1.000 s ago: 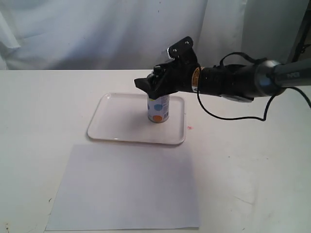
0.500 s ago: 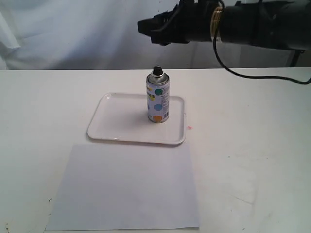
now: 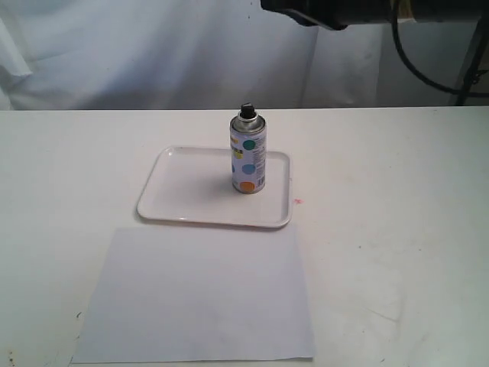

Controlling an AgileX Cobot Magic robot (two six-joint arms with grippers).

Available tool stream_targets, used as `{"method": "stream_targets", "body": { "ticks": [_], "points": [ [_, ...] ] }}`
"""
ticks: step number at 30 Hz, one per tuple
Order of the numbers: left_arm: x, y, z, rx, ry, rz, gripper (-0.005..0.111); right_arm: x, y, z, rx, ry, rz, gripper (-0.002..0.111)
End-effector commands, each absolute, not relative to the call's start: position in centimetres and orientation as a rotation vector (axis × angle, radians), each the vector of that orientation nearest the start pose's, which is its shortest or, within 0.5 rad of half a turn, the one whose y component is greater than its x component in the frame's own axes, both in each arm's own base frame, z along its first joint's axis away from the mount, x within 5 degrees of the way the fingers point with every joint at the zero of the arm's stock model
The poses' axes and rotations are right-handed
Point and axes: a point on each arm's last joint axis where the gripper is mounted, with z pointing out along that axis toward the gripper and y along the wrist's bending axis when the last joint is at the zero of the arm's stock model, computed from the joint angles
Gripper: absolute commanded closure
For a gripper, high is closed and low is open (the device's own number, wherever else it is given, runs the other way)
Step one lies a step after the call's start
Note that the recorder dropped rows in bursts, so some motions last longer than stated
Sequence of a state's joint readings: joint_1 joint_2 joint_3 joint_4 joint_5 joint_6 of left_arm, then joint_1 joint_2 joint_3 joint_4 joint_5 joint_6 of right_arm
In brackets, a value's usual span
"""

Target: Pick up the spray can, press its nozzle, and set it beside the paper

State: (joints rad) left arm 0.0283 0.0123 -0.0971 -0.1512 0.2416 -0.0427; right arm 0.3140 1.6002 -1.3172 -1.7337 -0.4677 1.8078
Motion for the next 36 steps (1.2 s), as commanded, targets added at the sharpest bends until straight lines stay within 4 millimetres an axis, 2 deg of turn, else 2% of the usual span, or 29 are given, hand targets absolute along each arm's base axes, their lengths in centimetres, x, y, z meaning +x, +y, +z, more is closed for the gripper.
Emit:
{"method": "stream_targets", "body": {
  "ticks": [1, 7, 12, 15, 21, 30, 34, 36],
  "points": [
    [5.2, -0.2, 22.3, -0.157, 1.626, -0.154, 0.107, 32.1, 13.3, 34.7, -0.462, 1.818, 0.557, 0.108],
    [5.2, -0.2, 22.3, -0.157, 1.626, -0.154, 0.107, 27.8, 11.3, 35.3, -0.373, 1.785, 0.525, 0.108],
    [5.2, -0.2, 22.3, -0.157, 1.626, -0.154, 0.107, 23.8, 11.4, 36.5, -0.492, 1.716, 0.644, 0.108],
    [5.2, -0.2, 22.3, -0.157, 1.626, -0.154, 0.107, 22.1, 11.4, 37.5, -0.554, 1.662, 0.687, 0.108],
    [5.2, -0.2, 22.3, -0.157, 1.626, -0.154, 0.107, 20.0, 10.7, 39.1, -0.626, 1.589, 0.602, 0.108],
    [5.2, -0.2, 22.3, -0.157, 1.626, -0.154, 0.107, 19.2, 8.8, 40.8, -0.369, 1.568, 0.556, 0.108],
    [5.2, -0.2, 22.3, -0.157, 1.626, -0.154, 0.107, 18.5, 7.8, 41.3, -0.367, 1.53, 0.493, 0.108],
    [5.2, -0.2, 22.3, -0.157, 1.626, -0.154, 0.107, 18.0, 7.0, 40.9, -0.364, 1.534, 0.476, 0.108]
  ]
}}
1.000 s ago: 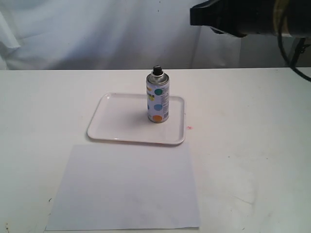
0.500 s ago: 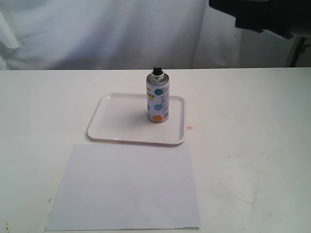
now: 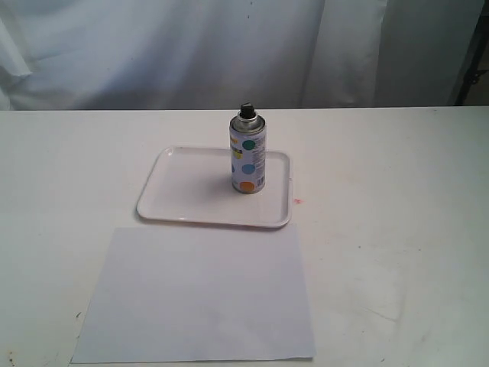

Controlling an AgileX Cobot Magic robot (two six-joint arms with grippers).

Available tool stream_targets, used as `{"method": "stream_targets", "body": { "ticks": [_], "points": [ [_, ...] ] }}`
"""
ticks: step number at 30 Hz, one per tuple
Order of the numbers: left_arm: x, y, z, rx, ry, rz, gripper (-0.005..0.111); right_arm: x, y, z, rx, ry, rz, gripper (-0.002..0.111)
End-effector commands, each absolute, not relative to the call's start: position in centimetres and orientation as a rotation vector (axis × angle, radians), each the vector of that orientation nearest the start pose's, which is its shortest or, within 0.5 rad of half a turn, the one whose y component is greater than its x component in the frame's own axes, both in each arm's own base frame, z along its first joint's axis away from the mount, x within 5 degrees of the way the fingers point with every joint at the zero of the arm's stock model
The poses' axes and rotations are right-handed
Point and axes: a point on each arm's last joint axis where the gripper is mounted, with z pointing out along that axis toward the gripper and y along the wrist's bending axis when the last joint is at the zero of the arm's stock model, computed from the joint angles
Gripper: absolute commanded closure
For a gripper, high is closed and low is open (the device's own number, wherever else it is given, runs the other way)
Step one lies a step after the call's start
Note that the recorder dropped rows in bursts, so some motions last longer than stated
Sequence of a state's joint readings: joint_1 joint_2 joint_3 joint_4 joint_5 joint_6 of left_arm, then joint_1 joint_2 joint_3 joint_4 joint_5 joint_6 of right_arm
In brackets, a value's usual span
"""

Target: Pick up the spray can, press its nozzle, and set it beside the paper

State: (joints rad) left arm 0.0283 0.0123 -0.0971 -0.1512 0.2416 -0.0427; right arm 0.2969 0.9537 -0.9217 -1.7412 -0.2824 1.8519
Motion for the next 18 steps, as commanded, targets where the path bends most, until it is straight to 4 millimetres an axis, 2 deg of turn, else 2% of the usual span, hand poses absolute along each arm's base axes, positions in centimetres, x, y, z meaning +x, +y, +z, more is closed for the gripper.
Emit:
{"method": "stream_targets", "body": {
  "ticks": [1, 5, 9, 14, 18],
  "points": [
    [5.2, -0.2, 22.3, -0.157, 1.626, -0.154, 0.107, 17.7, 6.5, 40.5, -0.354, 1.543, 0.464, 0.108],
    [5.2, -0.2, 22.3, -0.157, 1.626, -0.154, 0.107, 16.2, 4.0, 38.6, -0.226, 1.574, 0.395, 0.108],
    [5.2, -0.2, 22.3, -0.157, 1.626, -0.154, 0.107, 13.4, 2.1, 36.4, -0.101, 1.559, 0.29, 0.108],
    [5.2, -0.2, 22.3, -0.157, 1.626, -0.154, 0.107, 10.5, 1.5, 34.2, -0.049, 1.515, 0.23, 0.108],
    [5.2, -0.2, 22.3, -0.157, 1.626, -0.154, 0.107, 9.4, 1.4, 33.4, -0.022, 1.493, 0.226, 0.108]
  ]
}}
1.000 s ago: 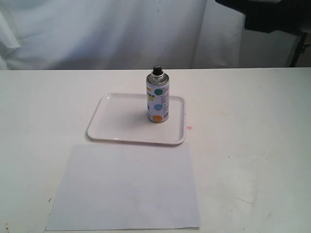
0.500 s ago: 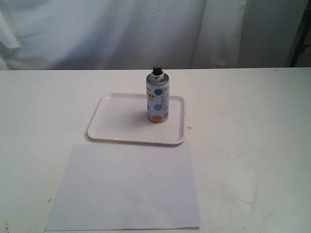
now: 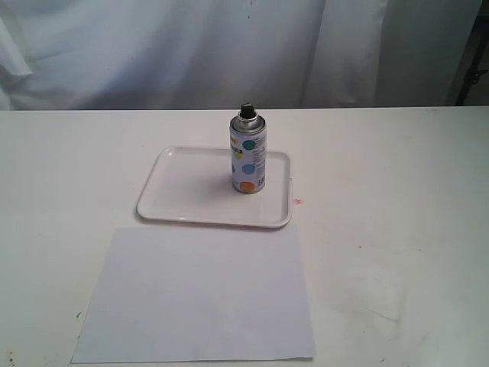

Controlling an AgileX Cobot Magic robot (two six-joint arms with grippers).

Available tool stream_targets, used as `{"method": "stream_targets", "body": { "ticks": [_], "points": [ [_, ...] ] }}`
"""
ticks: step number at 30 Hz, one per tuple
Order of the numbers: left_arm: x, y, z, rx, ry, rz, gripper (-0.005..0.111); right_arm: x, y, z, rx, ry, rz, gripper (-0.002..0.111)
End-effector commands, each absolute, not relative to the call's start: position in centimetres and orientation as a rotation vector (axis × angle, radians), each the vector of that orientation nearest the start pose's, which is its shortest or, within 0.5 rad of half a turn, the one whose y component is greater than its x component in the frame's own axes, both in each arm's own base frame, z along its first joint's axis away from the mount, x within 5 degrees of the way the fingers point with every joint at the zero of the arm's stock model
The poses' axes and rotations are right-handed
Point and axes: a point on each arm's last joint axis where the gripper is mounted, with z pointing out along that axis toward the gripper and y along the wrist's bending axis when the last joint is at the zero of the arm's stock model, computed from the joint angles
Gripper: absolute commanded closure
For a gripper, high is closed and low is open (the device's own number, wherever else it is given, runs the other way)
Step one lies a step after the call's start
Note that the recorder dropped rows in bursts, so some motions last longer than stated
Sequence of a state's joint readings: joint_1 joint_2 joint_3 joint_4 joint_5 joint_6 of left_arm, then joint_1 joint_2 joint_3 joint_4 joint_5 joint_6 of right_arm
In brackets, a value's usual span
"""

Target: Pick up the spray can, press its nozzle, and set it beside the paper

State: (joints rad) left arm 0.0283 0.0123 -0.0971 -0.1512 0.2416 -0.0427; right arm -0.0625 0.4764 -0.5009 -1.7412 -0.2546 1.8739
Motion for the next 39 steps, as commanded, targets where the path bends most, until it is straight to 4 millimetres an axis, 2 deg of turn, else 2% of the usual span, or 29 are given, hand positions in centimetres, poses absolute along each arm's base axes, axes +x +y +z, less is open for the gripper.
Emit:
{"method": "stream_targets", "body": {
  "ticks": [1, 9, 19, 26, 29, 34, 39],
  "points": [
    [5.2, -0.2, 22.3, -0.157, 1.626, -0.154, 0.107, 9.3, 1.4, 33.4, -0.022, 1.488, 0.225, 0.108],
    [5.2, -0.2, 22.3, -0.157, 1.626, -0.154, 0.107, 9.2, 1.6, 32.9, -0.001, 1.5, 0.284, 0.108],
    [5.2, -0.2, 22.3, -0.157, 1.626, -0.154, 0.107, 9.6, 1.6, 30.1, 0.091, 1.512, 0.386, 0.108],
    [5.2, -0.2, 22.3, -0.157, 1.626, -0.154, 0.107, 9.7, 0.8, 28.8, 0.091, 1.428, 0.266, 0.108],
    [5.2, -0.2, 22.3, -0.157, 1.626, -0.154, 0.107, 9.8, -0.2, 26.6, 0.164, 1.531, 0.143, 0.108],
    [5.2, -0.2, 22.3, -0.157, 1.626, -0.154, 0.107, 7.7, -0.4, 24.0, 0.172, 1.58, 0.08, 0.108],
    [5.2, -0.2, 22.3, -0.157, 1.626, -0.154, 0.107, 5.9, -0.6, 23.3, 0.191, 1.599, 0.058, 0.108]
  ]
}}
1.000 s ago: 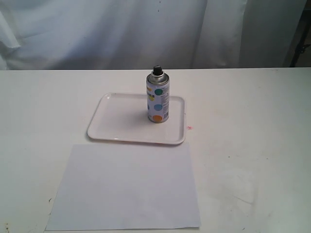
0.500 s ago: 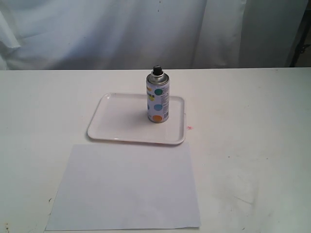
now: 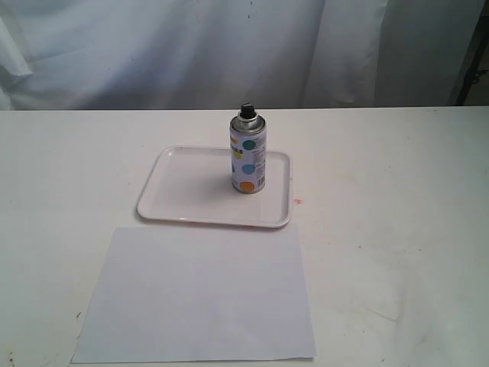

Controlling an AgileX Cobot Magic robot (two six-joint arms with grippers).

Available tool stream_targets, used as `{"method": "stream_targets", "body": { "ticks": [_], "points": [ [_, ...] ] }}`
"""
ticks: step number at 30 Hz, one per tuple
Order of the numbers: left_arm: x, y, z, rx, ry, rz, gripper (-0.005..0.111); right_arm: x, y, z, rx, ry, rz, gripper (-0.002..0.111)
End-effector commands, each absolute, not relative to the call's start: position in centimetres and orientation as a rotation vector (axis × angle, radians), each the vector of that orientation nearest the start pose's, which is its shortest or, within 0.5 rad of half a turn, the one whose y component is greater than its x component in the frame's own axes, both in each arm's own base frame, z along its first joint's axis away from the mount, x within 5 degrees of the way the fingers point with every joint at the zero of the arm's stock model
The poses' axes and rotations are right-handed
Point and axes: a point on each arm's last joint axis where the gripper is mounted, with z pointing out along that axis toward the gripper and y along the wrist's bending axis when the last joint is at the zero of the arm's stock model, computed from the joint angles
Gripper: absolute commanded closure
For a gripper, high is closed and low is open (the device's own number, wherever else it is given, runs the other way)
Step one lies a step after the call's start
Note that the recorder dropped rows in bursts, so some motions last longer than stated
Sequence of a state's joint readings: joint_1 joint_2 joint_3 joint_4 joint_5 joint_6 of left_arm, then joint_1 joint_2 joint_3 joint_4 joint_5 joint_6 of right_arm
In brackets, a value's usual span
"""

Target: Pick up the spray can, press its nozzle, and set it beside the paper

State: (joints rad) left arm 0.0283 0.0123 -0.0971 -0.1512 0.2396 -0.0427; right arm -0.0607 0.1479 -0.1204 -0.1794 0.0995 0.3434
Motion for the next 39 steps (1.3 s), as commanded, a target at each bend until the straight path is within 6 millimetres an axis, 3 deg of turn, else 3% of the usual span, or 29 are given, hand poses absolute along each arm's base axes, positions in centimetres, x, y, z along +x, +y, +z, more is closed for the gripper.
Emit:
{"method": "stream_targets", "body": {
  "ticks": [1, 9, 20, 39],
  "points": [
    [5.2, -0.2, 22.3, -0.157, 1.626, -0.154, 0.107, 5.8, -0.5, 23.3, 0.181, 1.595, 0.061, 0.108],
    [5.2, -0.2, 22.3, -0.157, 1.626, -0.154, 0.107, 5.7, 0.0, 21.0, 0.143, 1.656, 0.098, 0.108],
    [5.2, -0.2, 22.3, -0.157, 1.626, -0.154, 0.107, 5.4, 0.1, 21.0, 0.071, 1.648, 0.04, 0.108],
    [5.2, -0.2, 22.3, -0.157, 1.625, -0.154, 0.107, 5.3, 0.1, 18.2, 0.0, 1.831, -0.016, 0.108]
  ]
}}
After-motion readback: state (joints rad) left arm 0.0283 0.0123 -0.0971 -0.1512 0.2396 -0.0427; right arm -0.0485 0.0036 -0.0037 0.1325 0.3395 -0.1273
